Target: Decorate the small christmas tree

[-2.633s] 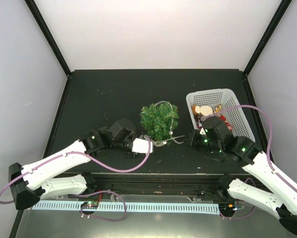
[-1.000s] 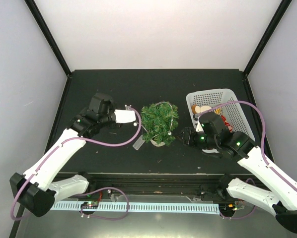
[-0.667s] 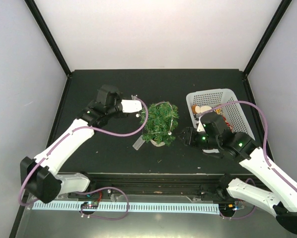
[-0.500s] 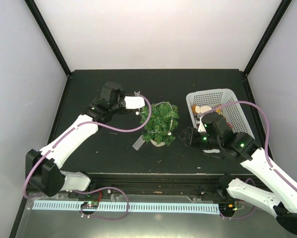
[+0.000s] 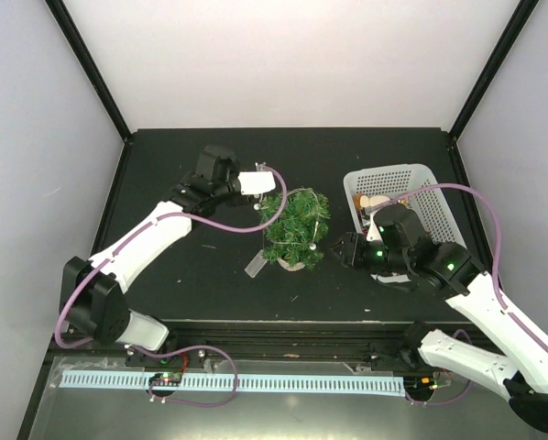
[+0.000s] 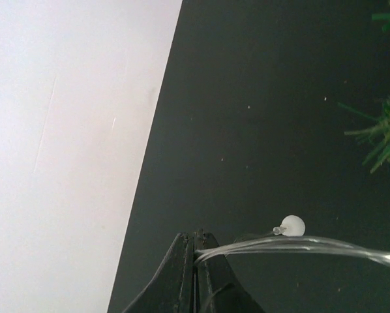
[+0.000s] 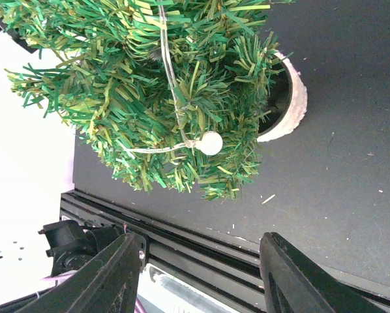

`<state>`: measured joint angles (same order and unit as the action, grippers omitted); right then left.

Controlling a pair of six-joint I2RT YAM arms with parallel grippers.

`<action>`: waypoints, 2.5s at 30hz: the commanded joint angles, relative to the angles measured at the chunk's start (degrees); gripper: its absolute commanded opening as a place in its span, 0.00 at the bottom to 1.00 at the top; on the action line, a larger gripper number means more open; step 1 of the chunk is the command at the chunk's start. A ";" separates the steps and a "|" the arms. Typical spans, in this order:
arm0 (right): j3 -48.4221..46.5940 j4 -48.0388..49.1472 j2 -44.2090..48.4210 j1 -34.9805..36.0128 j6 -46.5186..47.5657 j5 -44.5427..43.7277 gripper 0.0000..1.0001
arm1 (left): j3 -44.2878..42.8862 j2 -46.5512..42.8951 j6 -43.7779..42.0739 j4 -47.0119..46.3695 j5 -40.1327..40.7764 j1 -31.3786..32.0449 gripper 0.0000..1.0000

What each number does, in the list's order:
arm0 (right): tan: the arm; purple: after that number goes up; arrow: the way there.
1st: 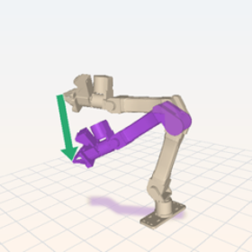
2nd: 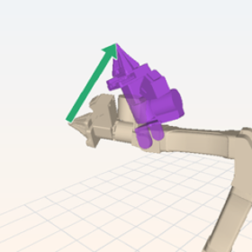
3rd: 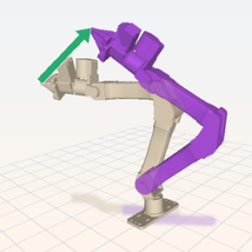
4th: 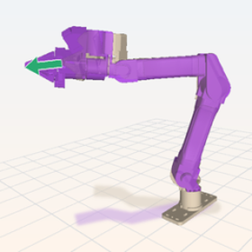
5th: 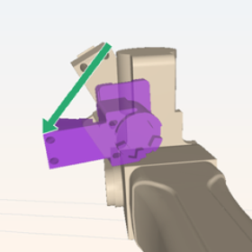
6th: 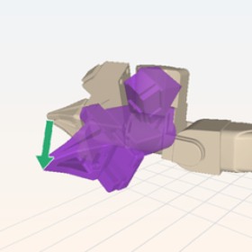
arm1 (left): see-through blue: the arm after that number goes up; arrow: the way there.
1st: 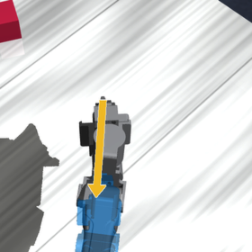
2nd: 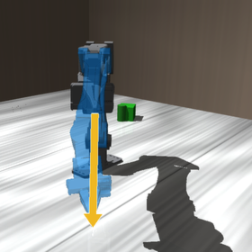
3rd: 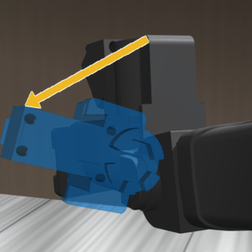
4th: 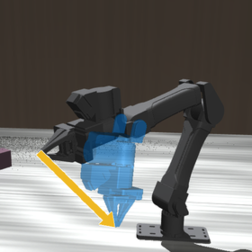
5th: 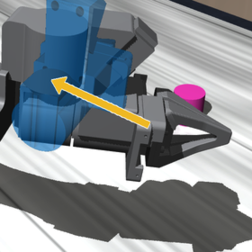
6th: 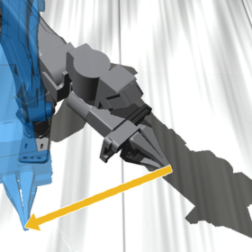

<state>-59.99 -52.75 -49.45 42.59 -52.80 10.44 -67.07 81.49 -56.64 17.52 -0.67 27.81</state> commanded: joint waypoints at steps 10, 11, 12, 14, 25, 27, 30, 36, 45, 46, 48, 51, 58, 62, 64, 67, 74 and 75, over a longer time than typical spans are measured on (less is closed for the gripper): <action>-2.94 0.28 0.37 -0.46 0.37 -3.64 0.53 | -8.19 5.73 12.95 -0.55 -9.75 0.18 0.02; -3.09 0.28 0.22 -0.53 0.47 -3.66 0.53 | -8.30 5.92 13.78 -0.56 -10.80 0.21 0.02; -3.18 0.20 -0.03 -0.46 0.55 -3.62 0.53 | -8.26 6.10 14.54 -0.54 -11.81 0.15 0.02; -3.12 0.28 -0.43 -0.50 0.50 -3.29 0.53 | -8.53 6.56 16.18 -0.77 -13.51 0.20 0.02; -2.07 0.39 0.42 -0.48 -0.37 -2.80 0.53 | -10.80 7.90 20.36 -0.30 -19.77 0.40 0.02; -1.57 0.69 0.86 -0.43 -0.61 -2.57 0.53 | -10.88 7.81 20.86 -0.69 -20.65 0.46 0.02; -0.87 1.02 1.31 -0.49 -0.96 -2.36 0.53 | -10.93 7.80 21.15 -1.36 -21.88 0.49 0.02; 0.40 1.79 1.94 -0.47 -1.22 -2.83 0.53 | -12.41 8.44 20.98 -1.38 -25.66 0.65 0.02; -7.17 2.08 -2.05 -8.26 6.43 -10.98 0.53 | -14.49 10.17 21.46 -1.12 -28.28 0.88 0.02; -7.65 3.15 -3.10 -11.59 8.11 -9.23 0.53 | -14.80 10.44 21.68 -1.10 -28.36 0.92 0.02; -7.78 7.36 -5.36 -18.53 11.03 -4.07 0.53 | -15.33 10.97 21.98 -0.91 -28.57 0.95 0.02; -9.20 14.64 -11.71 -25.65 14.92 6.59 0.52 | -15.72 11.59 22.35 -1.21 -29.05 1.01 0.02; -18.69 23.37 -30.96 -30.02 25.56 28.26 0.48 | -17.11 13.50 23.53 -1.95 -31.65 1.00 0.02; -22.89 24.71 -37.37 -30.03 29.03 31.68 0.45 | -18.24 14.69 24.99 -2.66 -33.15 1.04 0.03; -25.74 22.59 -40.87 -30.13 31.50 34.28 0.48 | -18.97 15.34 25.89 -2.67 -33.97 0.98 0.04; -27.90 20.75 -44.84 -30.15 34.77 37.29 0.50 | -19.56 16.18 26.96 -3.08 -33.97 1.00 0.04; -26.45 22.79 -48.49 -28.78 35.97 41.03 0.52 | -20.09 17.27 28.12 -4.17 -34.28 0.95 0.04; -26.37 22.77 -48.92 -28.48 36.28 41.44 0.52 | -20.18 17.49 28.30 -4.28 -34.28 0.97 0.04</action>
<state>-86.54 -31.00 -97.21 13.19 -19.38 48.14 -84.31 97.89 -29.93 15.33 -32.97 28.60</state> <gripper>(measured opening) 0.517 0.038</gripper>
